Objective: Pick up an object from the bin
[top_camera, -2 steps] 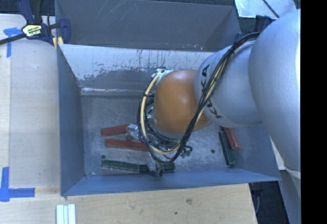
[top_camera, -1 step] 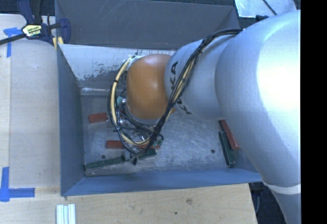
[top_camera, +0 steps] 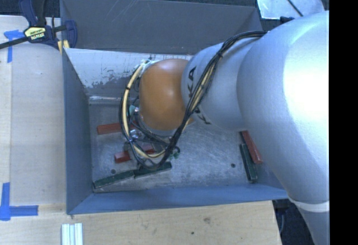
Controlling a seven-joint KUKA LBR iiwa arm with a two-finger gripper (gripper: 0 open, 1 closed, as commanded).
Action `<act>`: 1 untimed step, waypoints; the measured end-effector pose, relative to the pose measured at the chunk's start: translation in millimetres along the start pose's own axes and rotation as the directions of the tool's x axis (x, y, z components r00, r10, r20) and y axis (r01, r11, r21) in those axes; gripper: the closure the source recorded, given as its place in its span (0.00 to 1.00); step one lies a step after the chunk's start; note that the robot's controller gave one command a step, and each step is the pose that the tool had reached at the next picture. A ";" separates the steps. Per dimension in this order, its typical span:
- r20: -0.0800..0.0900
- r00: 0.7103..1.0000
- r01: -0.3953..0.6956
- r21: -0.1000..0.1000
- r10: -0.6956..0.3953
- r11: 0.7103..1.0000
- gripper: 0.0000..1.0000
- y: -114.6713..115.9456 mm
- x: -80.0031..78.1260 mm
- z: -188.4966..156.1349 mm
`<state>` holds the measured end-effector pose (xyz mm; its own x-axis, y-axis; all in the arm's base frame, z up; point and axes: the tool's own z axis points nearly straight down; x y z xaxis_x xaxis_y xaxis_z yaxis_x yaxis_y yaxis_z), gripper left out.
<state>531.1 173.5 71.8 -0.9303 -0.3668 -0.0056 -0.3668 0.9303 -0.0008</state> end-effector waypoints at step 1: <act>-0.005 1.000 -0.020 0.000 0.020 1.000 1.00 -10.8 57.0 -47.1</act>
Offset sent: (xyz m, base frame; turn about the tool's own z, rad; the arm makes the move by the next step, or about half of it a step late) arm -0.0481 -0.0292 0.0439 0.0169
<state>481.8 142.5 118.6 -0.9373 -0.3484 -0.0004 -0.3484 0.9373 -0.0008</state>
